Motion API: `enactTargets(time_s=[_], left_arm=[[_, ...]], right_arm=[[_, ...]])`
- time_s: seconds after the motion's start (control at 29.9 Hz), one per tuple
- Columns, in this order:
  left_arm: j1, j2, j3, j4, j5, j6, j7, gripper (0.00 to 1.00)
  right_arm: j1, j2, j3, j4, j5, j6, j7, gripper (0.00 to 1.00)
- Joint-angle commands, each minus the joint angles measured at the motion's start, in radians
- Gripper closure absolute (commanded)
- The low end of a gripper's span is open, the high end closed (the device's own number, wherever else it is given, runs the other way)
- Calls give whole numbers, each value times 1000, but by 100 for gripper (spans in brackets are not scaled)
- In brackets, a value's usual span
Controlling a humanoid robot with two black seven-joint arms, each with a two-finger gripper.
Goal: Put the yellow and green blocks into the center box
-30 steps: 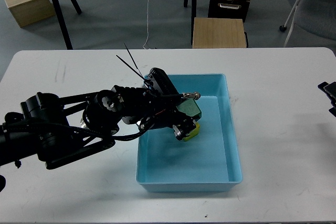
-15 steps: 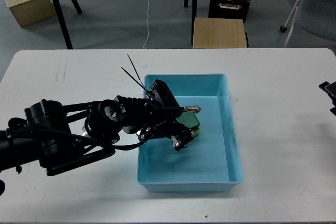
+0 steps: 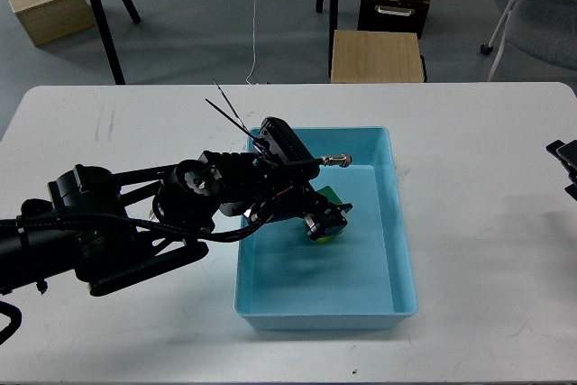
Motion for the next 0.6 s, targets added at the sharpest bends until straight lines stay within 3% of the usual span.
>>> enactTargets(time_s=[0.0, 0.23, 0.4, 0.57], left_arm=[[-3, 3, -40, 11, -2, 0, 1, 0], [-3, 7, -368, 98, -6, 0, -2, 0], [3, 20, -758, 268, -45, 0, -1, 0], [84, 81, -952, 451, -214, 0, -1, 1]], right_arm=[[0, 0, 1, 0, 0, 0, 0, 0], [0, -2, 7, 0, 2, 0, 0, 0], [-2, -7, 16, 5, 3, 0, 2, 0], [0, -5, 27, 5, 3, 0, 2, 0]])
